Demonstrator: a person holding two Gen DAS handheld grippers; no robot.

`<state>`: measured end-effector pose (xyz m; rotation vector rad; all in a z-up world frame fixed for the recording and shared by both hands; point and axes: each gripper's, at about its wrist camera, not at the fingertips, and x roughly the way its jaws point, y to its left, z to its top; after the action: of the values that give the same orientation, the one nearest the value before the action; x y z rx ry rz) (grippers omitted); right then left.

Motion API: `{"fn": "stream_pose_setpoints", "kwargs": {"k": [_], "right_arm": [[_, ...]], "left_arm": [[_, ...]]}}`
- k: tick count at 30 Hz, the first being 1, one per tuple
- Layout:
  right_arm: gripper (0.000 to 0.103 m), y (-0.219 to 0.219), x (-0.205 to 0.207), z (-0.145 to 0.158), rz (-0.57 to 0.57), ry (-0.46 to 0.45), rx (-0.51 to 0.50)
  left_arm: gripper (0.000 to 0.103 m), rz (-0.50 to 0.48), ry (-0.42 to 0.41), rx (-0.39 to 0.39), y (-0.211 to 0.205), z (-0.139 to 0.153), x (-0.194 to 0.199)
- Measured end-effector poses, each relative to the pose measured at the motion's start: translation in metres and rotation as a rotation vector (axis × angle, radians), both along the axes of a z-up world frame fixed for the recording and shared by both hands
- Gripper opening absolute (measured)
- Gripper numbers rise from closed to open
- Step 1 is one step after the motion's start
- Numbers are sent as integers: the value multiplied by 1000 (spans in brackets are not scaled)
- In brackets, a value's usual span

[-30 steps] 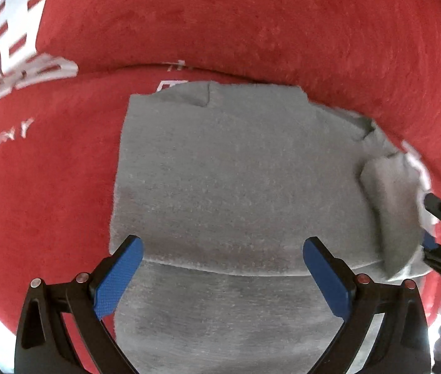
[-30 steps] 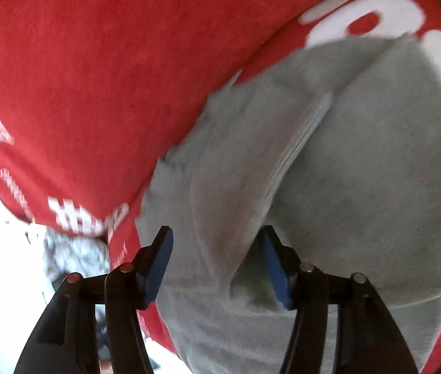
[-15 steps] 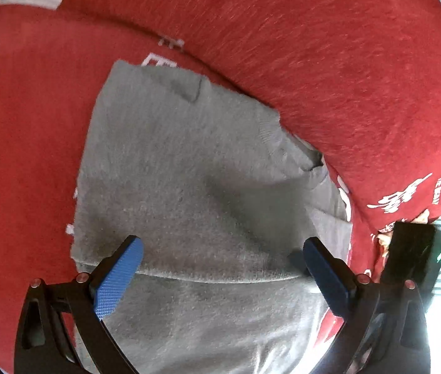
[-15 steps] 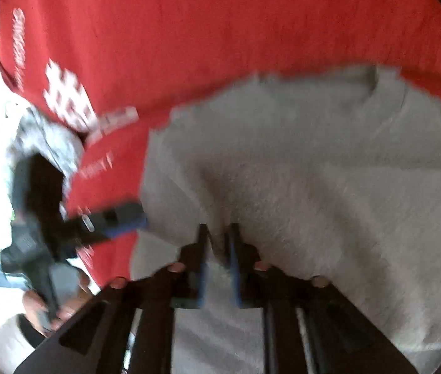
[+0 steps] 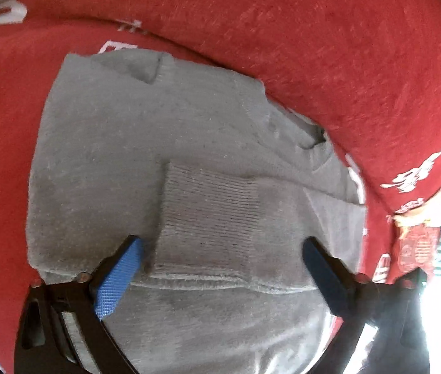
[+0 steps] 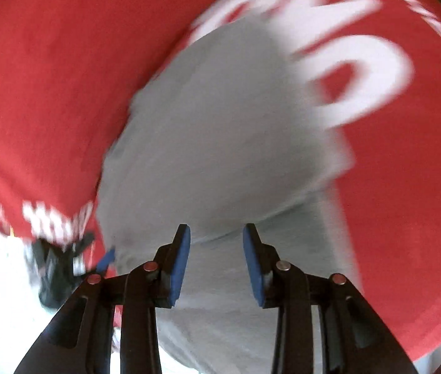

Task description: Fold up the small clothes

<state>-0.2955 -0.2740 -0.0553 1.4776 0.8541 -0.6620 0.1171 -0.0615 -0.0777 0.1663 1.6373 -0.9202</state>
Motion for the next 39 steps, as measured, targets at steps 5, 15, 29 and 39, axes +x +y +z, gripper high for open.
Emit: {"fn": "stream_pose_setpoints", "kwargs": {"k": [5, 15, 29, 39], "right_arm": [[37, -21, -25, -14, -202, -37, 25], [7, -41, -3, -4, 75, 62, -111], [47, -56, -30, -5, -55, -7, -67], [18, -48, 19, -5, 231, 243, -205]], "left_arm": [[12, 1, -25, 50, -6, -6, 2], [8, 20, -99, 73, 25, -1, 7], [8, -59, -245, 125, 28, 34, -6], [8, -148, -280, 164, -11, 11, -35]]}}
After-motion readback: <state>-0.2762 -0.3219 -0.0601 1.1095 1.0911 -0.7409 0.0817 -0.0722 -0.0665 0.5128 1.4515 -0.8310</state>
